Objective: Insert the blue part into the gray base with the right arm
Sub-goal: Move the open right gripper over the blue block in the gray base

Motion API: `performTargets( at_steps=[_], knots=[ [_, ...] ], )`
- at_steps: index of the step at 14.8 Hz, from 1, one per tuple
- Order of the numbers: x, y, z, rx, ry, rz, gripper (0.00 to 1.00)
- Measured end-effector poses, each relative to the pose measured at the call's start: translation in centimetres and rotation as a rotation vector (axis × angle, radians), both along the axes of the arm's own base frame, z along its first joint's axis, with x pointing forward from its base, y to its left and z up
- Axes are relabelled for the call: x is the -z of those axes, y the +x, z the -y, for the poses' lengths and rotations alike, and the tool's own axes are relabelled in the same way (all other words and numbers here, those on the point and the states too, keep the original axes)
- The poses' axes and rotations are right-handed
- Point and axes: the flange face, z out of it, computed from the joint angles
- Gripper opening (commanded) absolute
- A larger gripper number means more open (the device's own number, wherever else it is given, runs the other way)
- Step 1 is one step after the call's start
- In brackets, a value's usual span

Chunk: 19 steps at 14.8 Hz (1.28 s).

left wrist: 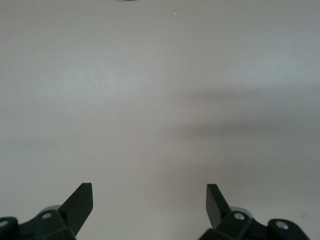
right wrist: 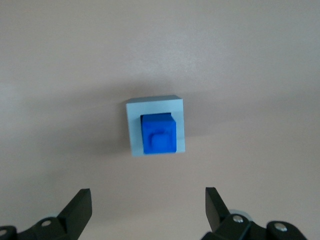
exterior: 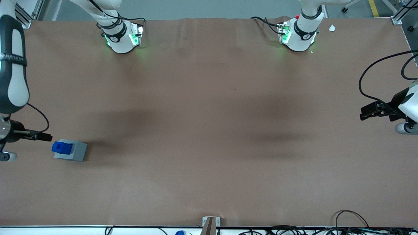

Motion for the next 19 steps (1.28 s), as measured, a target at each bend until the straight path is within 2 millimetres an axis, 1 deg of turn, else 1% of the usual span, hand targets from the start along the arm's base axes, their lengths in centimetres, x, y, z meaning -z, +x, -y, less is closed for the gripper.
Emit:
performTargets(
  at_steps=[1,3,4,7,8,12,14,19],
  knots=[
    [1.6,0.1,0.3,0.001,0.001,0.007,1.0],
    [3.6,-0.2,0.3,0.001,0.008,0.015,1.0],
    [4.1,-0.3,0.2,0.002,0.013,0.017,1.0],
    [4.7,-0.3,0.0,0.004,0.021,0.033,1.0],
    [5.3,-0.3,-0.1,0.001,0.02,0.044,1.0],
    [9.0,-1.4,-0.5,-0.008,0.022,0.067,1.0],
    [9.5,-1.7,-0.2,-0.002,0.022,0.067,1.0],
    [9.4,-2.0,1.3,0.02,0.02,0.072,1.0]
  ],
)
